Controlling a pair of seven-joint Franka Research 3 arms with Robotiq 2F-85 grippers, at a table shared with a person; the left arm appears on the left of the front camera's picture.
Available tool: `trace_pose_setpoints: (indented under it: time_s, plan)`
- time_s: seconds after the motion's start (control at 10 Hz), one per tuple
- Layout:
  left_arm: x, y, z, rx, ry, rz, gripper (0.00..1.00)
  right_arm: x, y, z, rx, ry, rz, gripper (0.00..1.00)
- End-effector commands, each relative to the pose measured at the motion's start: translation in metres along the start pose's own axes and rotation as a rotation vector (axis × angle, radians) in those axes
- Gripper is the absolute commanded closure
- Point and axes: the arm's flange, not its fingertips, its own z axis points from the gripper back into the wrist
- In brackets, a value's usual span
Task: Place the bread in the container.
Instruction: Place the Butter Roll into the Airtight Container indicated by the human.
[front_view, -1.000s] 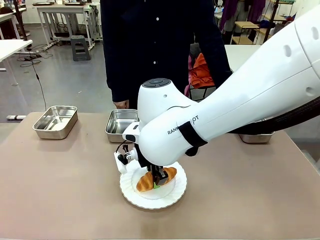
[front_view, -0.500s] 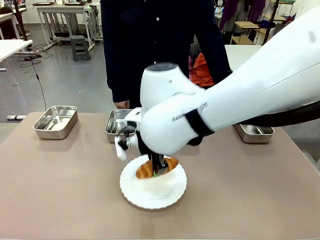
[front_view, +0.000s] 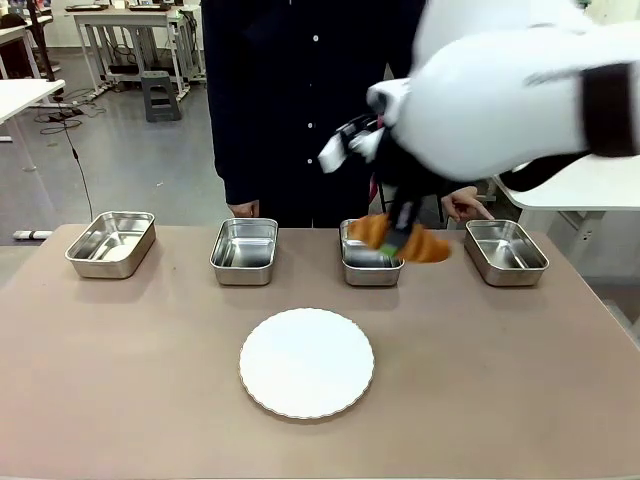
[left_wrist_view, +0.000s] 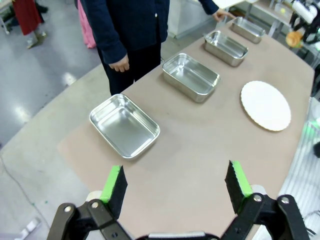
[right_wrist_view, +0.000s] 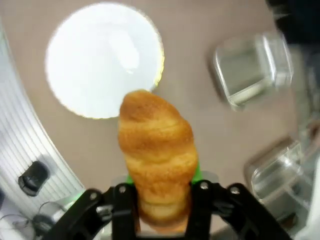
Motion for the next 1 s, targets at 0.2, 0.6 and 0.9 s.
trace_pose_setpoints:
  time_s: [0.2, 0.6, 0.9]
  plan:
    - [0.001, -0.002, 0.0, -0.004, -0.009, -0.008, 0.0, -0.063, -0.072, 0.009, -0.096, -0.011, -0.687, 0.6]
    - [0.001, -0.002, 0.0, -0.004, -0.009, -0.008, 0.0, -0.085, -0.088, 0.014, -0.067, 0.0, -0.664, 0.6]
    - [0.001, -0.002, 0.0, -0.004, -0.009, -0.008, 0.0, -0.084, -0.09, 0.008, -0.067, 0.022, -0.72, 0.6]
